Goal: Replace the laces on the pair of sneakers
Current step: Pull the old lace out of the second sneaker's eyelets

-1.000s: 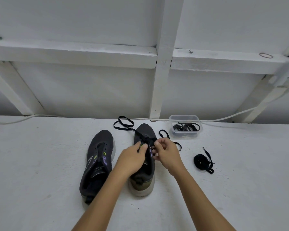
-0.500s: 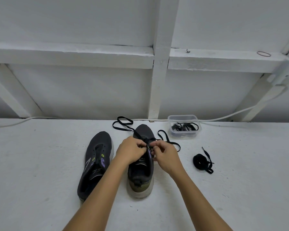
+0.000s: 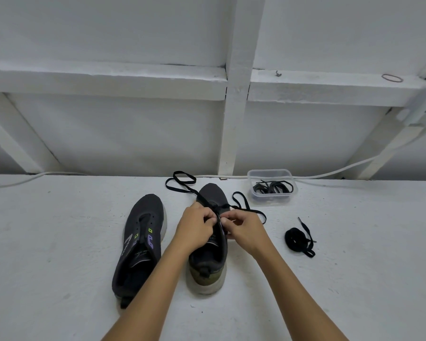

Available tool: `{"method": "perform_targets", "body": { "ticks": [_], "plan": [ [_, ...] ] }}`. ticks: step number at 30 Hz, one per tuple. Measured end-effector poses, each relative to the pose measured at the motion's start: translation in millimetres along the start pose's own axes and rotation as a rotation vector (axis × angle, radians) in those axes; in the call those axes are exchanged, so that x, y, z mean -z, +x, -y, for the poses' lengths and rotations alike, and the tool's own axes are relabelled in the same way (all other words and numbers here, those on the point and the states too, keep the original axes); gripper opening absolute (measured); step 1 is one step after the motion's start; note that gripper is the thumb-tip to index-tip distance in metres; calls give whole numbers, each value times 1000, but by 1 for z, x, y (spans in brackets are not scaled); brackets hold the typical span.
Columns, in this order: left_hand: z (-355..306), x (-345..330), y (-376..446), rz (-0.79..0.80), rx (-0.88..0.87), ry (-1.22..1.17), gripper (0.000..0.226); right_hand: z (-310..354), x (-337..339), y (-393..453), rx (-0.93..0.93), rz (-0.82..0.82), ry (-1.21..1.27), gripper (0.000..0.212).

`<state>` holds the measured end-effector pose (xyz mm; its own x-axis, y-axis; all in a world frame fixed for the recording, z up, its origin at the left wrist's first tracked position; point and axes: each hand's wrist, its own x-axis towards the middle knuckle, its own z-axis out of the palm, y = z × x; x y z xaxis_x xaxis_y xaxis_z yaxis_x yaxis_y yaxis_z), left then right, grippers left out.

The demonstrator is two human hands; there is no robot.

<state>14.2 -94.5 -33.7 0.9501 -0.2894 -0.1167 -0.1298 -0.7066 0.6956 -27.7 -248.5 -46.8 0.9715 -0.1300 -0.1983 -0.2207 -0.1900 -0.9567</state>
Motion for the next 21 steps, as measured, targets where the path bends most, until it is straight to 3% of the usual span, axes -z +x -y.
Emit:
{"method": "perform_targets", "body": {
  "ticks": [11,21],
  "plan": [
    [-3,-5,-5,-27,7,63,18,12,0,7,-73,33,-86,11],
    [-3,-8,-9,-71,31,-28,19,10,-4,4,-58,5,-65,15]
  ]
}}
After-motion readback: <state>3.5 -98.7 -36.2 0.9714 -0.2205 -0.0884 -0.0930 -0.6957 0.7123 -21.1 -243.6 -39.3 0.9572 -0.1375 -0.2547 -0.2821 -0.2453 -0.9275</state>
